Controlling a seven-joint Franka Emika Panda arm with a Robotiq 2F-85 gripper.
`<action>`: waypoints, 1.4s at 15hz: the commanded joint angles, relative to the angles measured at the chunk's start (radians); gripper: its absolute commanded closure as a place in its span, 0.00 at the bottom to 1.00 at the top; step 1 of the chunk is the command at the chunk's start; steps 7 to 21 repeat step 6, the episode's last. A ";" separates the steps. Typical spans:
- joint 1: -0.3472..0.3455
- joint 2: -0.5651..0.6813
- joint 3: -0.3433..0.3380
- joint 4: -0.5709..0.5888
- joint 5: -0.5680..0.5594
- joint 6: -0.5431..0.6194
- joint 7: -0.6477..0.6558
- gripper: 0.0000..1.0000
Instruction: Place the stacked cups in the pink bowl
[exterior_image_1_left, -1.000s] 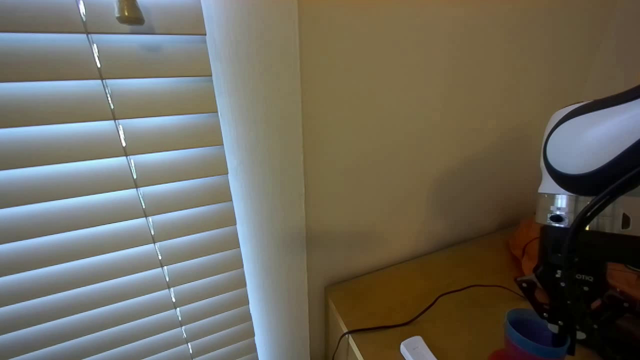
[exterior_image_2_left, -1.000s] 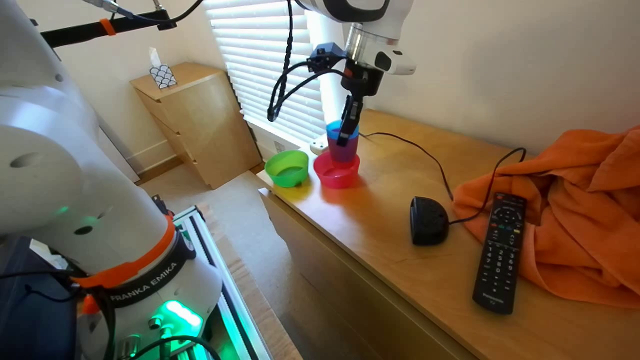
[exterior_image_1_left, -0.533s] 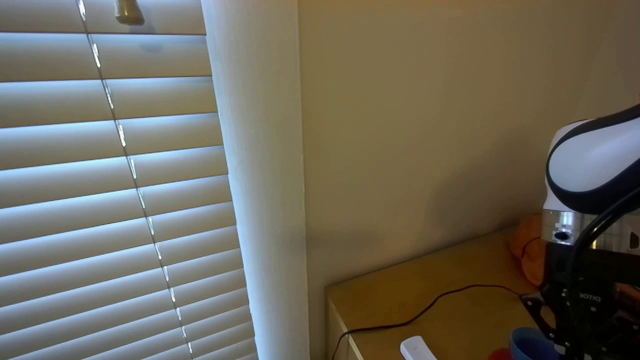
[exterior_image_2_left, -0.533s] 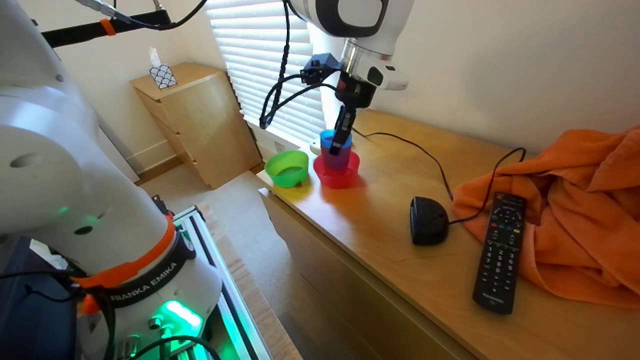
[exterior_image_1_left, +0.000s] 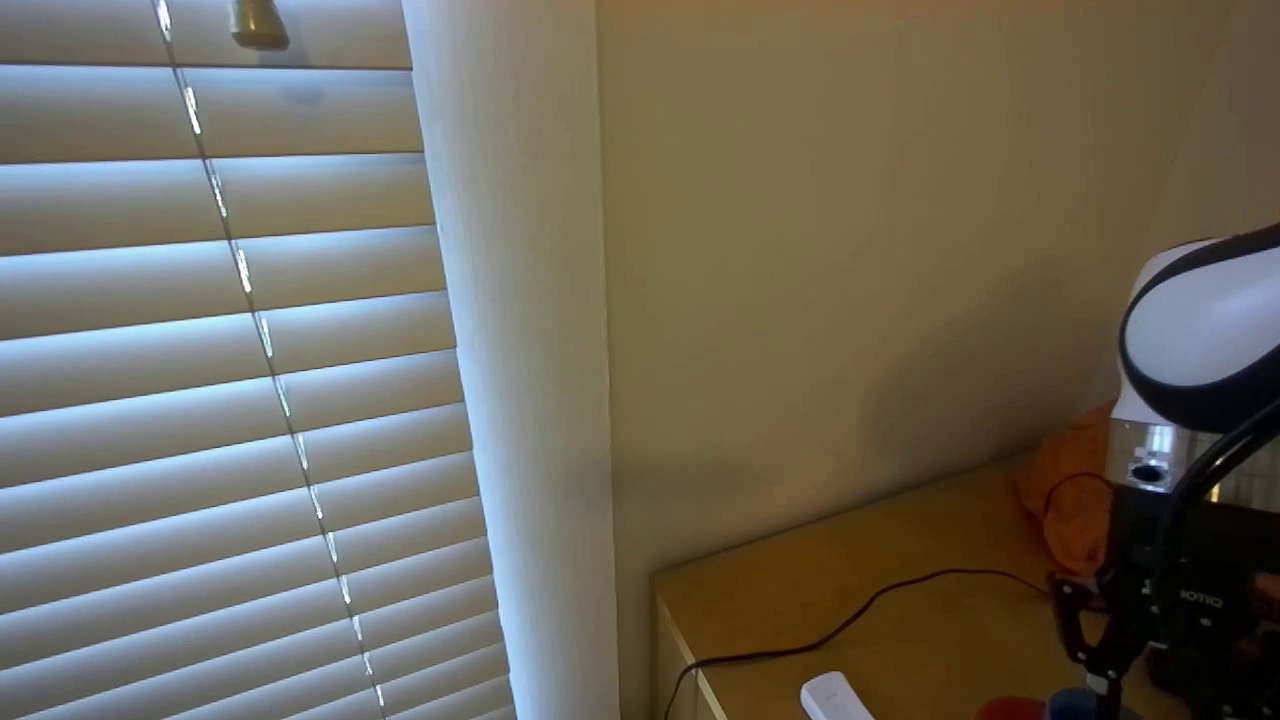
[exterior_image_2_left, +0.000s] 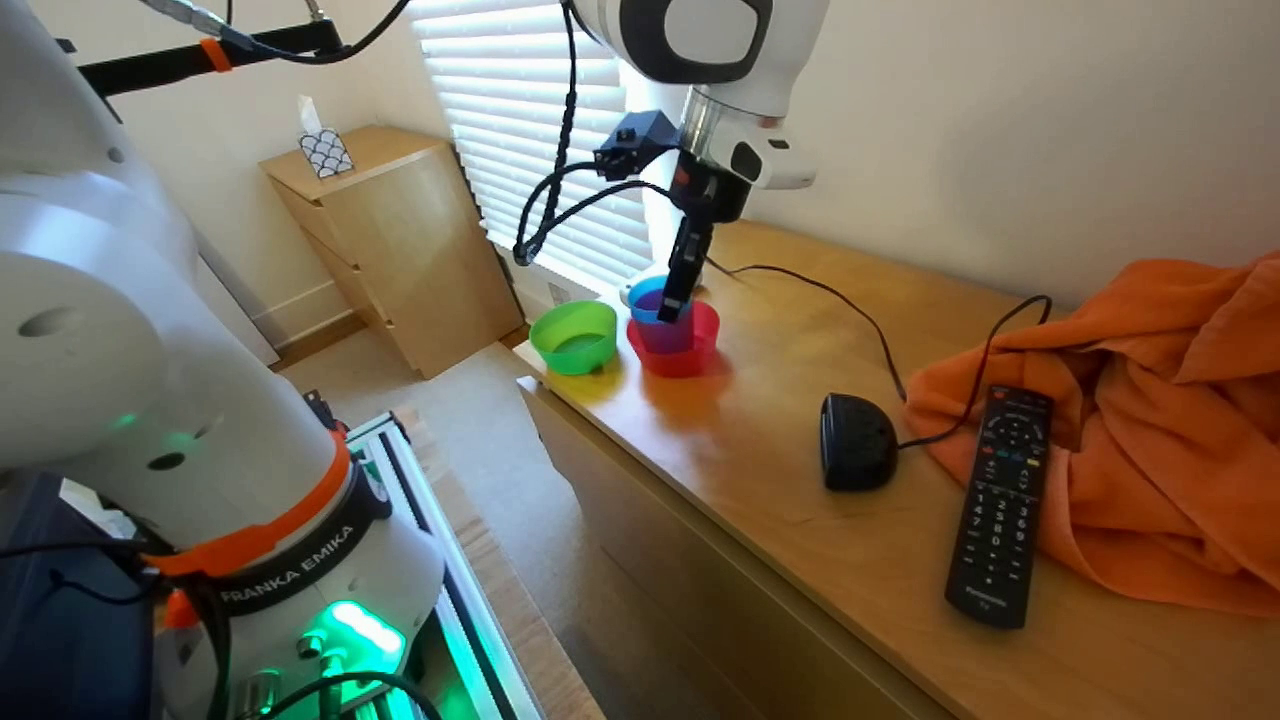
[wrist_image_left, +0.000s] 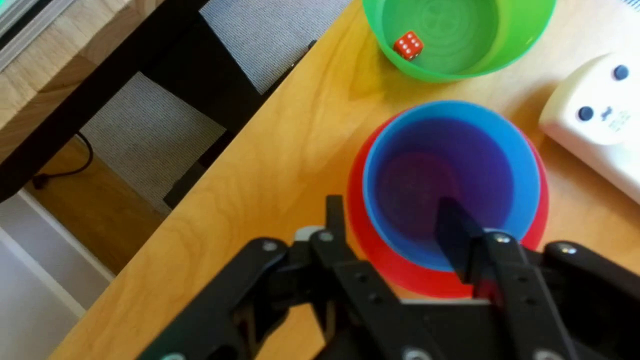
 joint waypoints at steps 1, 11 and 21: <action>-0.034 -0.241 -0.020 -0.131 -0.055 0.025 0.032 0.16; -0.080 -0.311 -0.005 -0.103 -0.024 0.021 -0.028 0.04; -0.080 -0.311 -0.005 -0.103 -0.024 0.021 -0.028 0.04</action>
